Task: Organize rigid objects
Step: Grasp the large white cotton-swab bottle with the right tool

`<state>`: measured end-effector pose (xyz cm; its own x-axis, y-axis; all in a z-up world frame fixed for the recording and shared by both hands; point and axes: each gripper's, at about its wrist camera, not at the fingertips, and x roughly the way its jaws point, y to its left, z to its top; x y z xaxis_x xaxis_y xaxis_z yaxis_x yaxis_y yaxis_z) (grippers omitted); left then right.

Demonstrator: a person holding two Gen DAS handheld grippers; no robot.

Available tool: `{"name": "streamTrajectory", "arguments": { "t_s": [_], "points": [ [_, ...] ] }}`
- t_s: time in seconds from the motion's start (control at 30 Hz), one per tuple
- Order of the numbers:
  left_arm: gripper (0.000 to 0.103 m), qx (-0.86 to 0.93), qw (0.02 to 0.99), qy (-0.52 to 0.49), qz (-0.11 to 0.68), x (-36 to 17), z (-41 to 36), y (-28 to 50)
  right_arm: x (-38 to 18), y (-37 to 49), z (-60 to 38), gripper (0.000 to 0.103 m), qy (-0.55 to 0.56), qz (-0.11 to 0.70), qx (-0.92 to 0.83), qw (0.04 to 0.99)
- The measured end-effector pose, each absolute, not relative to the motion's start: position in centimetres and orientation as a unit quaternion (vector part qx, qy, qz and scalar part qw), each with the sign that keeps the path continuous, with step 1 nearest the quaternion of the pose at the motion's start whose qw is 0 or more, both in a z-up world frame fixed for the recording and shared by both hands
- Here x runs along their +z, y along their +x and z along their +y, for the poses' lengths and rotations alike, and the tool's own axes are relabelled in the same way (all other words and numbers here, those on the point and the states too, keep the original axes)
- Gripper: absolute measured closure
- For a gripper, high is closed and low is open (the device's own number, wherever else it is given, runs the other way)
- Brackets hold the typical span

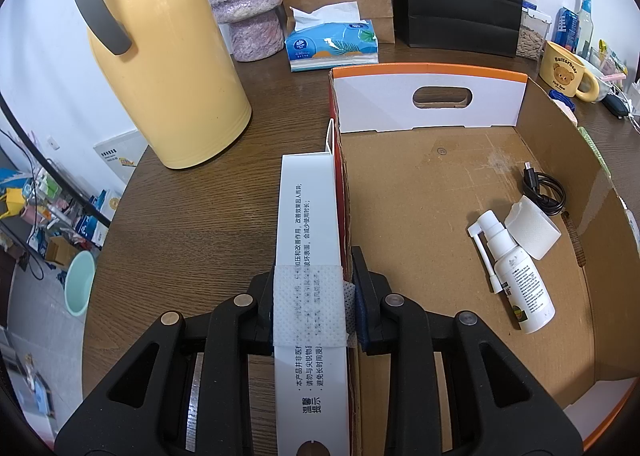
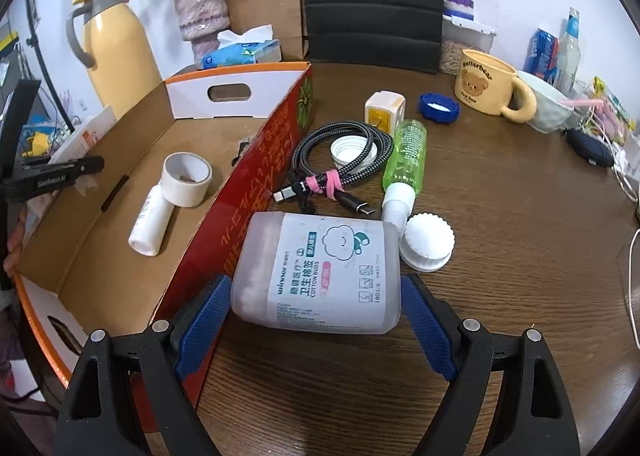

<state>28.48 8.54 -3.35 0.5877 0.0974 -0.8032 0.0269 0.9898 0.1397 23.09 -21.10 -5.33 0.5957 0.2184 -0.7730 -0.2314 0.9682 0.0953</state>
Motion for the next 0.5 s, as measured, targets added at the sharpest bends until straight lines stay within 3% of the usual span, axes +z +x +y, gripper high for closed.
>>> {"name": "streamTrajectory", "arguments": {
  "t_s": [0.5],
  "points": [
    [0.079, 0.020, 0.888, 0.069, 0.453, -3.4, 8.5, 28.5, -6.4, 24.5, -22.9, 0.013, -0.001, 0.445, 0.054, 0.894]
  ]
}}
